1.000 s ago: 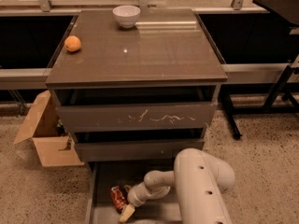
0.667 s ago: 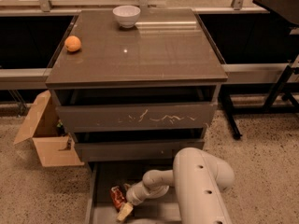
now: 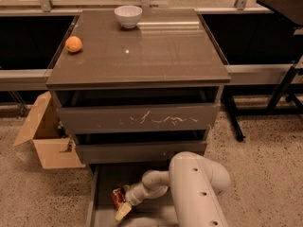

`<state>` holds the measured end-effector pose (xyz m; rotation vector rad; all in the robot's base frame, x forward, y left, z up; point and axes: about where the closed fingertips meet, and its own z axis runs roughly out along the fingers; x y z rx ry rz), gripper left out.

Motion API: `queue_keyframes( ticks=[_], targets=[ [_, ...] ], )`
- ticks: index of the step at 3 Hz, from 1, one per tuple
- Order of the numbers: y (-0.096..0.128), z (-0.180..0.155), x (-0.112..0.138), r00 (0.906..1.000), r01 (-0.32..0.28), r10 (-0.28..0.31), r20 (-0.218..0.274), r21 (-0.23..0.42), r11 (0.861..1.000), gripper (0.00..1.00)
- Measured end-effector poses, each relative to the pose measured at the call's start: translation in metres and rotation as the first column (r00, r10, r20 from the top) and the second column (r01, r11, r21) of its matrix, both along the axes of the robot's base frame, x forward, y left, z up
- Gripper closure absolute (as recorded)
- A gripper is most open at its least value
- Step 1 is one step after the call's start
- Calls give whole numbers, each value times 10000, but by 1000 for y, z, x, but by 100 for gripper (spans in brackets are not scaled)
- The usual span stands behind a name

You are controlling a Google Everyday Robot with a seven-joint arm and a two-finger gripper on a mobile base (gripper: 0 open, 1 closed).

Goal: Pick coke can from bottom drawer and place on counter

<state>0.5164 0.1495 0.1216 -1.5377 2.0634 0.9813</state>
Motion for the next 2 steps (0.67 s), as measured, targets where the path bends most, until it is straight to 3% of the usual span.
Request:
queue_keyframes(
  ticks=[1, 2],
  targets=[
    [5, -4, 3, 9998, 72, -73, -184, -61, 10000, 16],
    [5, -1, 3, 9998, 72, -73, -184, -61, 10000, 39]
  ],
)
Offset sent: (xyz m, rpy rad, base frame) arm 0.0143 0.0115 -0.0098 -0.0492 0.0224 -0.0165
